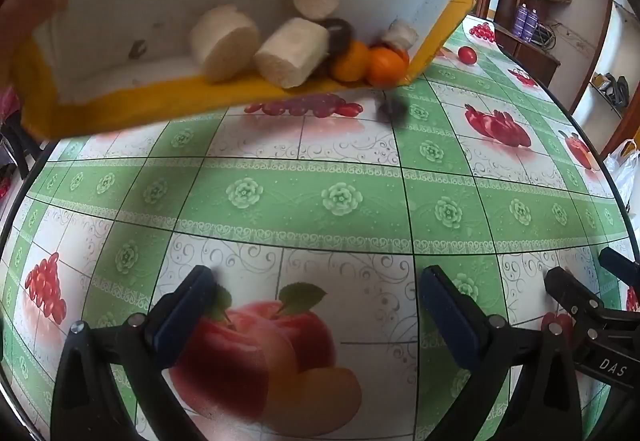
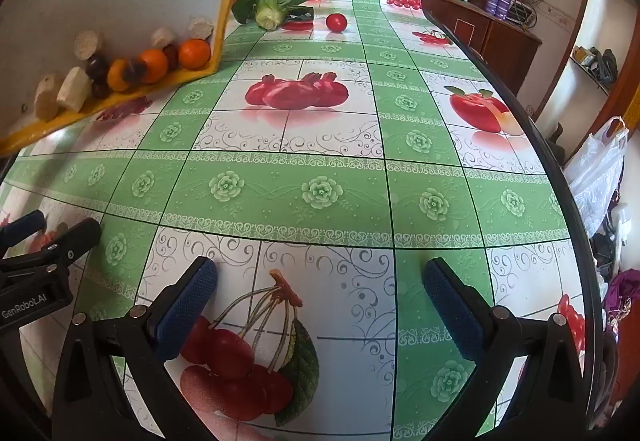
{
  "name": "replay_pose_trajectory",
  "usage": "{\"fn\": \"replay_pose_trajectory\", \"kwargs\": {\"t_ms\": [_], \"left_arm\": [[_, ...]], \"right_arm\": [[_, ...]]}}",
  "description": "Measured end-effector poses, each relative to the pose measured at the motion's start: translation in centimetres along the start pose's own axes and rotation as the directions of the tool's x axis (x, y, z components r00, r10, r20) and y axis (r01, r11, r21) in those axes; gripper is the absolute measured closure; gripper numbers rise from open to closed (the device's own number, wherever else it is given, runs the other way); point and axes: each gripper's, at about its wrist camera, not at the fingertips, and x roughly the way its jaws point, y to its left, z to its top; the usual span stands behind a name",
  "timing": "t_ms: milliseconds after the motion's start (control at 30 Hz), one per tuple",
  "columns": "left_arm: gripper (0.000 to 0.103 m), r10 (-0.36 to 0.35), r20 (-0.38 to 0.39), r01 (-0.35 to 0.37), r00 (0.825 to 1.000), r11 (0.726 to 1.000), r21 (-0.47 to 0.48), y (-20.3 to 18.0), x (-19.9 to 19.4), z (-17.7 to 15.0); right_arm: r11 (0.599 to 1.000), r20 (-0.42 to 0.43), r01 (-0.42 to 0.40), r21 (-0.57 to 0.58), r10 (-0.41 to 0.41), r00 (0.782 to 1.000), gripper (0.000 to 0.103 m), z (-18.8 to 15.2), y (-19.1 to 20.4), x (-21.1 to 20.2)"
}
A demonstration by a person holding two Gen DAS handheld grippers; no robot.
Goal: Organize fruits
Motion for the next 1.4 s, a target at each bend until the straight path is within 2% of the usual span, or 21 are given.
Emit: {"fn": "replay_pose_trajectory", "kwargs": {"t_ms": [1400], "left_arm": [[0.0,0.001,0.002,-0.001,1.0,1.0,0.0,-0.23,0.06,0.27]], "right_arm": [[1.0,0.001,-0.001,0.001,0.001,1.0,0.0,0.06,0.01,0.01]]}}
